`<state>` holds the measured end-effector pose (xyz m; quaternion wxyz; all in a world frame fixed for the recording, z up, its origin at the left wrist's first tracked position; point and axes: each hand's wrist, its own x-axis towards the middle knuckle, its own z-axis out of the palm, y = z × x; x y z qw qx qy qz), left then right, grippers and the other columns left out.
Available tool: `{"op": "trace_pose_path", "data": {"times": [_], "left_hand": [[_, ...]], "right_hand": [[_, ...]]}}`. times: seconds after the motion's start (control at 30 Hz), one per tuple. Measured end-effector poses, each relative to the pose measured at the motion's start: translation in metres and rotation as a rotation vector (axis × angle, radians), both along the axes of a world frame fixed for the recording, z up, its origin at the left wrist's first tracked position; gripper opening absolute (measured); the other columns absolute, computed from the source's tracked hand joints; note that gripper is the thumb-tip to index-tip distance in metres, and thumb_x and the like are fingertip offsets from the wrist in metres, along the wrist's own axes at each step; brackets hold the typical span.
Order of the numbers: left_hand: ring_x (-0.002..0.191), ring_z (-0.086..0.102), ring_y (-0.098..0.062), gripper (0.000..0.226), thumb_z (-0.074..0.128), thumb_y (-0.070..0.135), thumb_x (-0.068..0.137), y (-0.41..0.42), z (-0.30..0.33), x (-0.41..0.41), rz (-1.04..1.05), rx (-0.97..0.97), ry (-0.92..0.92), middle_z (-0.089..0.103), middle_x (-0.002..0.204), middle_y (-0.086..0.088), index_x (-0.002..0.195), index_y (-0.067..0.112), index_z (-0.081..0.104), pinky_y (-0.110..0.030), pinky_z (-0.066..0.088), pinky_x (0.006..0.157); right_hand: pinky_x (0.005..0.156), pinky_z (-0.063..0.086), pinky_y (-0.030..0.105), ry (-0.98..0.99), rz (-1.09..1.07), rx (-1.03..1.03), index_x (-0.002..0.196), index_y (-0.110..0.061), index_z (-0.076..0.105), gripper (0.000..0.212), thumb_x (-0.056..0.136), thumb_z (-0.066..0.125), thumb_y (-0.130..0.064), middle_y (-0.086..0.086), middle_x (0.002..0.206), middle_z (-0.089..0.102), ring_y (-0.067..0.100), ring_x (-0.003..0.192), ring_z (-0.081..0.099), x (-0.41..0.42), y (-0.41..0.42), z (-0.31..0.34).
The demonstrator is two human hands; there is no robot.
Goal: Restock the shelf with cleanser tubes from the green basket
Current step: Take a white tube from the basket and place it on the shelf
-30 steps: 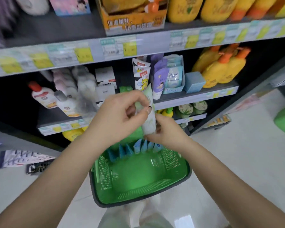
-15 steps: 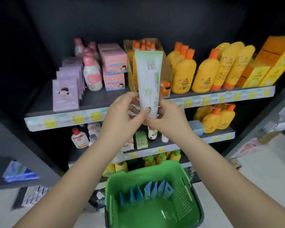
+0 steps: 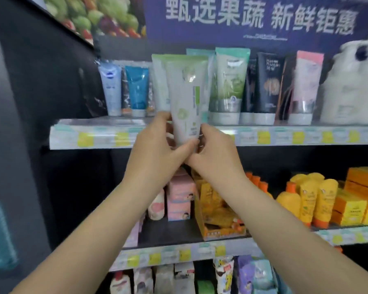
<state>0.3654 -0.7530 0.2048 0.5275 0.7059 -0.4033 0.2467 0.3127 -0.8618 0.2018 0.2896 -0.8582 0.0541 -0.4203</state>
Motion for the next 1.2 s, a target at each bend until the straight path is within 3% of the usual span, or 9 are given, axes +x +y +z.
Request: {"op": "trace_pose_path", "data": {"times": [0.13, 0.27, 0.33, 0.6, 0.77, 0.93, 1.2], "left_hand": [[0.061, 0.057, 0.012, 0.036, 0.072, 0.026, 0.074, 0.007, 0.044, 0.018, 0.055, -0.052, -0.065, 0.052, 0.078, 0.024, 0.097, 0.03, 0.046, -0.003, 0.042, 0.056], [0.078, 0.062, -0.01, 0.039, 0.069, 0.029, 0.077, 0.005, 0.068, 0.046, 0.094, -0.037, -0.027, 0.058, 0.093, 0.01, 0.111, 0.02, 0.052, -0.025, 0.05, 0.07], [0.083, 0.06, -0.013, 0.042, 0.069, 0.032, 0.078, 0.001, 0.069, 0.06, 0.11, -0.032, 0.013, 0.057, 0.094, 0.008, 0.113, 0.018, 0.052, -0.029, 0.049, 0.073], [0.079, 0.058, -0.009, 0.041, 0.07, 0.033, 0.078, -0.016, 0.06, 0.085, 0.115, -0.016, 0.059, 0.06, 0.097, 0.006, 0.111, 0.017, 0.052, -0.017, 0.044, 0.061], [0.07, 0.05, 0.005, 0.04, 0.07, 0.032, 0.079, -0.018, 0.059, 0.089, 0.126, 0.027, 0.022, 0.055, 0.094, 0.01, 0.111, 0.015, 0.053, -0.01, 0.039, 0.058], [0.082, 0.057, -0.008, 0.037, 0.07, 0.035, 0.078, -0.017, 0.059, 0.09, 0.089, 0.091, 0.033, 0.059, 0.095, 0.008, 0.104, 0.018, 0.051, -0.017, 0.046, 0.065], [0.079, 0.058, -0.005, 0.029, 0.067, 0.031, 0.082, -0.012, 0.063, 0.096, 0.005, 0.156, 0.09, 0.057, 0.087, 0.014, 0.102, 0.021, 0.049, -0.026, 0.052, 0.071]], "right_hand": [[0.061, 0.04, 0.029, -0.044, -0.004, -0.083, 0.093, -0.015, 0.048, 0.026, 0.079, 0.064, -0.031, 0.0, 0.086, 0.059, 0.022, 0.086, 0.059, 0.021, 0.012, 0.043], [0.076, 0.05, 0.036, 0.0, 0.052, -0.102, 0.113, -0.01, 0.045, 0.045, 0.08, 0.068, -0.03, 0.006, 0.106, 0.063, 0.025, 0.097, 0.06, 0.042, 0.02, 0.06], [0.079, 0.051, 0.038, 0.054, 0.05, -0.122, 0.122, -0.011, 0.041, 0.051, 0.082, 0.067, -0.03, 0.005, 0.11, 0.062, 0.024, 0.099, 0.06, 0.05, 0.019, 0.058], [0.082, 0.051, 0.041, 0.097, 0.011, -0.136, 0.127, -0.013, 0.04, 0.048, 0.083, 0.058, -0.016, 0.007, 0.111, 0.062, 0.025, 0.099, 0.06, 0.064, 0.007, 0.049], [0.083, 0.051, 0.04, 0.089, -0.01, -0.118, 0.127, -0.011, 0.038, 0.048, 0.084, 0.059, -0.017, 0.009, 0.112, 0.061, 0.026, 0.1, 0.059, 0.068, 0.006, 0.047], [0.084, 0.048, 0.036, 0.052, -0.032, -0.137, 0.131, -0.008, 0.035, 0.05, 0.086, 0.057, -0.015, 0.01, 0.117, 0.059, 0.026, 0.104, 0.057, 0.068, 0.006, 0.047], [0.089, 0.047, 0.036, 0.0, -0.014, -0.162, 0.145, -0.013, 0.022, 0.068, 0.087, 0.057, -0.015, 0.007, 0.132, 0.052, 0.023, 0.107, 0.056, 0.07, 0.001, 0.041]]}}
